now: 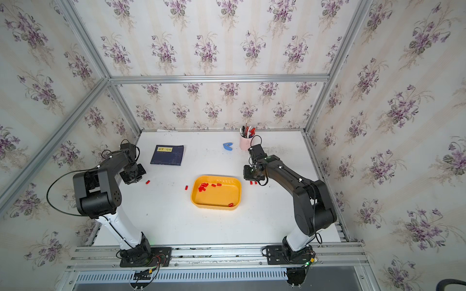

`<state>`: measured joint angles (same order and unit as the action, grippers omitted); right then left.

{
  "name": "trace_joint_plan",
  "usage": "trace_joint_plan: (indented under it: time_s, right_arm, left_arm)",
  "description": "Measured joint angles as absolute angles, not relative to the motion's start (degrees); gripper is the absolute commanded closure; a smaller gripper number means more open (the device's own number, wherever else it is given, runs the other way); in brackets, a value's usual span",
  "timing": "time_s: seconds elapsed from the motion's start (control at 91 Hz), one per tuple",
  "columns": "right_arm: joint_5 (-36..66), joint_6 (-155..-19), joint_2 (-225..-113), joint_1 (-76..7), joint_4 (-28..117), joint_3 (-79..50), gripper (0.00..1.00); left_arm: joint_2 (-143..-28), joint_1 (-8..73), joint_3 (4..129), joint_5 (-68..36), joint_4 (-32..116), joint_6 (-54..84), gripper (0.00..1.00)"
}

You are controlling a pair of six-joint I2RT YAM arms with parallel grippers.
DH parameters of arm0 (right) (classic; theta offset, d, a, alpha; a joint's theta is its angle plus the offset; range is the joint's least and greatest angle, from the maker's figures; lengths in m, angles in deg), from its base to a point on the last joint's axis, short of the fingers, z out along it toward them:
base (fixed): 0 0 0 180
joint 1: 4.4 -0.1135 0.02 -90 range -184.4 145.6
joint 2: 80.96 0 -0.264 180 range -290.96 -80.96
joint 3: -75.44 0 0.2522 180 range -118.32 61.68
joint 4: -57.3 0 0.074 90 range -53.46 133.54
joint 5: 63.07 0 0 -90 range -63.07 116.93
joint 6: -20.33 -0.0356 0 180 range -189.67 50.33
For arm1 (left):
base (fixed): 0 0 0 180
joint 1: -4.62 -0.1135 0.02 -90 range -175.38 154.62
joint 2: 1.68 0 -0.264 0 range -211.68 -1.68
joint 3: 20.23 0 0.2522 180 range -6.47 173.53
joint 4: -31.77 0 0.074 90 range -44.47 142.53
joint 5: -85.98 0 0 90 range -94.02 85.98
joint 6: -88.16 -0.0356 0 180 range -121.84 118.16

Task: Take the screw protection sleeves out of the storage box
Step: Pick up the screw protection sleeve from the center of the board.

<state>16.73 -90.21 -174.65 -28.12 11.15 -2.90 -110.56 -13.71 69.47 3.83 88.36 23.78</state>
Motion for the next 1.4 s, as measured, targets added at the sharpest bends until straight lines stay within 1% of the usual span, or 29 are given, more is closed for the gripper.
trace_joint_plan:
  time_s: [0.176,0.374,0.484,0.648,0.78,0.989,1.396]
  right_arm:
    - [16.16,-90.14,-174.65,-28.12,11.2,-2.92,0.71]
    - [15.99,-89.22,-173.93,-28.12,11.66,-2.42,0.71]
    - [15.99,-89.16,-173.66,-28.12,12.2,-1.76,0.71]
    - [15.99,-88.48,-173.69,-28.12,12.44,-1.5,0.71]
    - [16.06,-87.65,-173.69,-28.12,12.4,-1.39,0.71]
    - [16.67,-87.21,-173.69,-28.12,12.42,-0.87,0.71]
    - [16.89,-86.53,-174.34,-28.12,12.42,-0.84,0.71]
  left_arm:
    - [-114.64,-16.37,71.94,1.19,86.22,22.98,0.84]
    - [-120.2,-17.23,77.05,-2.02,83.83,22.58,0.83]
    - [-120.59,-17.14,77.12,-2.63,82.68,22.58,0.81]
    - [-122.77,-17.64,80.35,-4.1,82.96,22.8,0.81]
    - [-122.91,-17.58,80.37,-4.23,82.48,22.8,0.81]
    - [-121.09,-17.44,76.99,-4.84,79.11,23.11,0.8]
    - [-119.3,-13.53,73.99,-9.06,76.36,22.56,0.79]
